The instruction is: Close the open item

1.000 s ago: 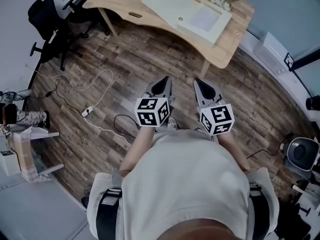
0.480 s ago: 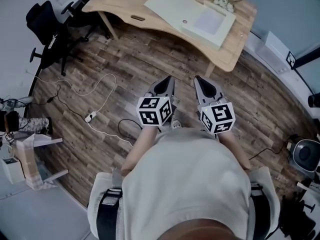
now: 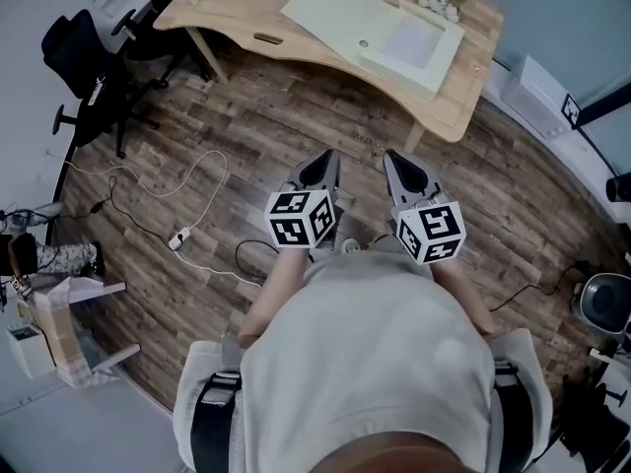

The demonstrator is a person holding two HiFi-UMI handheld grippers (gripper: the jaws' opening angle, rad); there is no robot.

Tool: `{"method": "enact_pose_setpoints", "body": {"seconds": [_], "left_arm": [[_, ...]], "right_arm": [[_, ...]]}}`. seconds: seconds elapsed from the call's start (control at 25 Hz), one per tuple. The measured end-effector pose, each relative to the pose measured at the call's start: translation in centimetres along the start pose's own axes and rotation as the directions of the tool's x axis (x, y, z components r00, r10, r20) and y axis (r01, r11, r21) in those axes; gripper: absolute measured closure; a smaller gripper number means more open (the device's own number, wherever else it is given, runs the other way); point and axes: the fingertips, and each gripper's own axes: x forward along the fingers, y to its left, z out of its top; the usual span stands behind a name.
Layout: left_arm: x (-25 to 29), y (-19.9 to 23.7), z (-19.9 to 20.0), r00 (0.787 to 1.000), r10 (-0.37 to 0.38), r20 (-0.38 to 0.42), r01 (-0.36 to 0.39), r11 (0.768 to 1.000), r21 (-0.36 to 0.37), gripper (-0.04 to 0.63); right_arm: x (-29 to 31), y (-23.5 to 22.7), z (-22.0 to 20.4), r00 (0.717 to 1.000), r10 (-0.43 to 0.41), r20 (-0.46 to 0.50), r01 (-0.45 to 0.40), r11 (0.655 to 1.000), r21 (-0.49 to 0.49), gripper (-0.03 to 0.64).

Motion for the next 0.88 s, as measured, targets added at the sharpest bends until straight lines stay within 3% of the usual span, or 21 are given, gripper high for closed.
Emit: {"method": "enact_pose_setpoints", "body": {"seconds": [0.48, 0.88], "left_arm": [[1.2, 1.6, 0.0, 1.0, -0.006, -0.019, 0.005, 1.0, -0.024, 0.575], [4.8, 3.7, 1.3, 0.999, 0.002, -0.035, -0.003, 1.0, -0.028, 0.575]], "right_arm": [[1.1, -0.7, -0.4, 0.999, -0.009, -0.031, 0.008, 1.0, -0.006, 0.597], [5.3, -2.8, 0.4, 0.999, 0.006, -0.035, -0.007, 1.0, -0.01, 0.597]]}}
